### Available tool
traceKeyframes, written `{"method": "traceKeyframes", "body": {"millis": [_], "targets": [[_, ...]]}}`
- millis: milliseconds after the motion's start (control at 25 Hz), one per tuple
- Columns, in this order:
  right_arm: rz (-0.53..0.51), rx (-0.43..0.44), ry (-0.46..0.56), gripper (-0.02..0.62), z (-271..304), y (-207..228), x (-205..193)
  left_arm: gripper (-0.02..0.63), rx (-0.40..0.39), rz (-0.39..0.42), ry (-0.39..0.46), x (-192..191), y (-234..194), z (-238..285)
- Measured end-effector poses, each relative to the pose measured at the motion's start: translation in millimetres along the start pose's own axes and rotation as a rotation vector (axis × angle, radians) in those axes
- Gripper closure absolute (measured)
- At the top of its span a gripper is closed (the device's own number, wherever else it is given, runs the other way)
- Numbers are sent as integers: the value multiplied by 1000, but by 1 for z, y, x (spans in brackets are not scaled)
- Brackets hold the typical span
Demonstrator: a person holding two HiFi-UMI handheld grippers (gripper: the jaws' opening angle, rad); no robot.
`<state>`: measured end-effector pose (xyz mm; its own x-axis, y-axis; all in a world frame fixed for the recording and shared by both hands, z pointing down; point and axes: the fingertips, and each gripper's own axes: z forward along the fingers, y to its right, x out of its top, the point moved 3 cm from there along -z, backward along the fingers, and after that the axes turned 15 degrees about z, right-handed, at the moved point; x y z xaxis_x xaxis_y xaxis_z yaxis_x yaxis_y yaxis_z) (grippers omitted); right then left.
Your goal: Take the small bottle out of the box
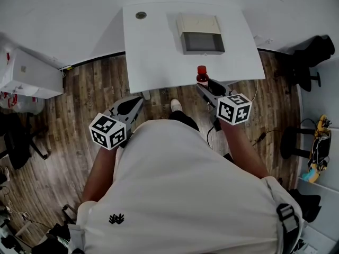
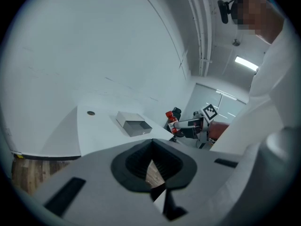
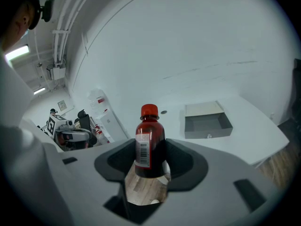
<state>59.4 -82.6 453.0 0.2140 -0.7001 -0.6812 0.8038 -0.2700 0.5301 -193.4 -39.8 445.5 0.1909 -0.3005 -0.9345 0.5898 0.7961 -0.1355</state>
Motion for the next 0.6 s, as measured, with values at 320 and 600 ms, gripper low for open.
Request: {"method": "traceKeyframes", "body": {"millis": [320,600], "targets": [[8,-11,8,394,-4,2,2,600,-6,-8,-8,-1,1,-1],[6,-12,13,394,-4,3,4,600,-7,-11,-13,-2,1,-1]]}}
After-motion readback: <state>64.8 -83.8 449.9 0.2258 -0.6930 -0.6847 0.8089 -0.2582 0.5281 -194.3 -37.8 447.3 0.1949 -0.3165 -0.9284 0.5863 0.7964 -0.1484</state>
